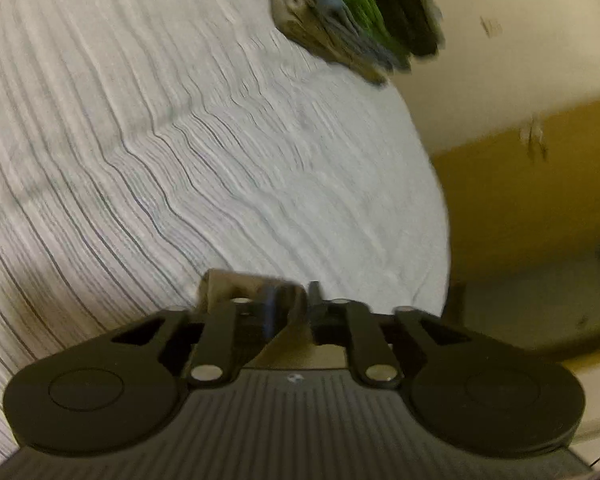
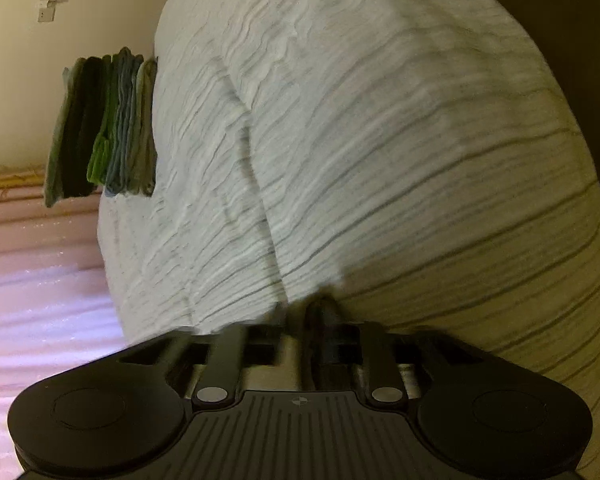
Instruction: Fold clothes
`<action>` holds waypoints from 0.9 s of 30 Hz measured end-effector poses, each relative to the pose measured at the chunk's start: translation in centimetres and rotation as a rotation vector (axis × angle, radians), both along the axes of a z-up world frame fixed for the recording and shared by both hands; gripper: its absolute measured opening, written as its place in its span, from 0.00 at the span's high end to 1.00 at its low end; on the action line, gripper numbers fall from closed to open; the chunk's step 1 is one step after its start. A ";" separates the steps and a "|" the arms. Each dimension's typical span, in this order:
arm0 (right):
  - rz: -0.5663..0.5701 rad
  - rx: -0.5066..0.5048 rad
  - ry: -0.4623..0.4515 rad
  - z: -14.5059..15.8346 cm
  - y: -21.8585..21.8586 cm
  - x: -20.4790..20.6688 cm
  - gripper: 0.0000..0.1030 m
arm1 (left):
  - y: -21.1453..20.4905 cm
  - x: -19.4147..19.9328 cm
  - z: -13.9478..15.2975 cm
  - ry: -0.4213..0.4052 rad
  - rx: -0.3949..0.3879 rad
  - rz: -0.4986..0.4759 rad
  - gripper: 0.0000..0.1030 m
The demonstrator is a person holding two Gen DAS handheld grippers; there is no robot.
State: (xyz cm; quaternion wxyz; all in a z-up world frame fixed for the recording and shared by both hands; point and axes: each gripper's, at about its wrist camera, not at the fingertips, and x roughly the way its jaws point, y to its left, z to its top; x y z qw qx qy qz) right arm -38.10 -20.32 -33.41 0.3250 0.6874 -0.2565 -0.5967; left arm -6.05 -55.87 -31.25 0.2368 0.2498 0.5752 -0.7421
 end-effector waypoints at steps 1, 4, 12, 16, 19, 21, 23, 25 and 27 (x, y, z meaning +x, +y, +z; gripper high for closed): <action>0.006 -0.003 0.006 0.1 -0.2 0.0 0.58 | -0.3 -0.1 -0.1 0.006 0.026 0.012 0.69; 0.044 0.007 0.026 0.1 -0.9 0.1 0.61 | -1.2 -1.0 -0.9 0.015 0.096 -0.017 0.68; 0.090 0.039 0.145 1.4 0.0 0.6 0.61 | 1.3 -1.9 0.5 -0.079 -0.124 -0.081 0.83; 0.198 -0.006 0.173 2.9 1.8 2.1 0.45 | 3.0 2.0 1.2 -0.060 -0.079 -0.084 0.74; 0.309 -0.023 0.188 3.5 2.8 4.3 0.45 | 4.4 4.2 0.5 -0.099 -0.036 -0.135 0.66; 0.329 -0.045 0.179 3.8 3.4 5.6 0.52 | 5.4 5.4 -0.1 -0.125 -0.011 -0.137 0.66; 0.346 -0.073 0.168 4.0 3.9 6.8 0.67 | 6.3 6.9 -0.5 -0.112 0.024 -0.101 0.66; 0.390 -0.092 0.171 4.1 3.5 7.6 0.67 | 7.0 8.2 -0.4 -0.078 0.038 -0.063 0.66; 0.431 -0.092 0.187 4.0 3.1 8.6 0.67 | 7.5 8.8 -0.1 -0.063 0.039 -0.040 0.66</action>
